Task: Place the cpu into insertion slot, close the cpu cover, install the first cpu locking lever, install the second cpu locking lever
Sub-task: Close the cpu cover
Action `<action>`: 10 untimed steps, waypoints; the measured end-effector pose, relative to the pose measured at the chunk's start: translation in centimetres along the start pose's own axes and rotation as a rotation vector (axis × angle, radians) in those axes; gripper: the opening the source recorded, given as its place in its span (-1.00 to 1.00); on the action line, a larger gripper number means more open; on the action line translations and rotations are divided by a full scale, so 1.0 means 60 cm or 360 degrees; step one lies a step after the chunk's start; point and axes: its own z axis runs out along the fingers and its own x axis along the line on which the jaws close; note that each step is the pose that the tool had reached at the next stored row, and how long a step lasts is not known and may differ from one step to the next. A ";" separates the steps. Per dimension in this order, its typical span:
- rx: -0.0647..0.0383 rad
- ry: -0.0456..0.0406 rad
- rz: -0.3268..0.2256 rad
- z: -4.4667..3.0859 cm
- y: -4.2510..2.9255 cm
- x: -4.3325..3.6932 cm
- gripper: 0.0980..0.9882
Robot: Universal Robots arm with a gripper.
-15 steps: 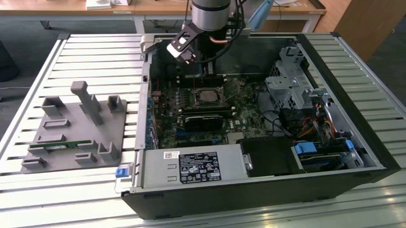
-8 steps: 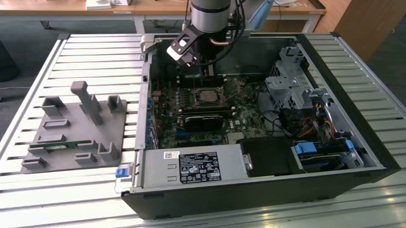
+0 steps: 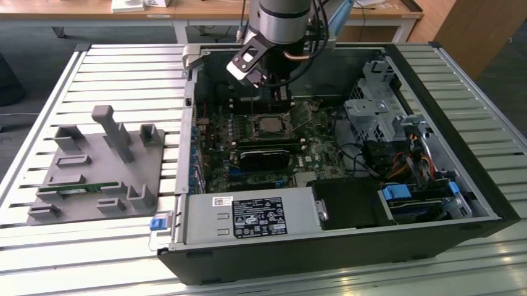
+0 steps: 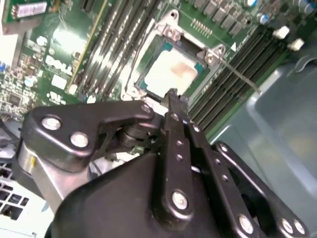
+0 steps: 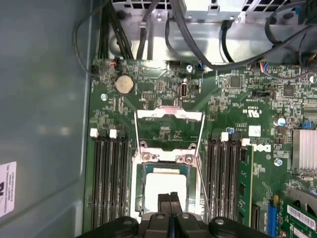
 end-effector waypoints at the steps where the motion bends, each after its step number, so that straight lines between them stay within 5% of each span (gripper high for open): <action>1: 0.0000 0.0000 0.0000 -0.002 0.001 0.000 -0.98; 10: 0.0009 0.0000 0.0001 -0.013 0.015 0.000 -0.98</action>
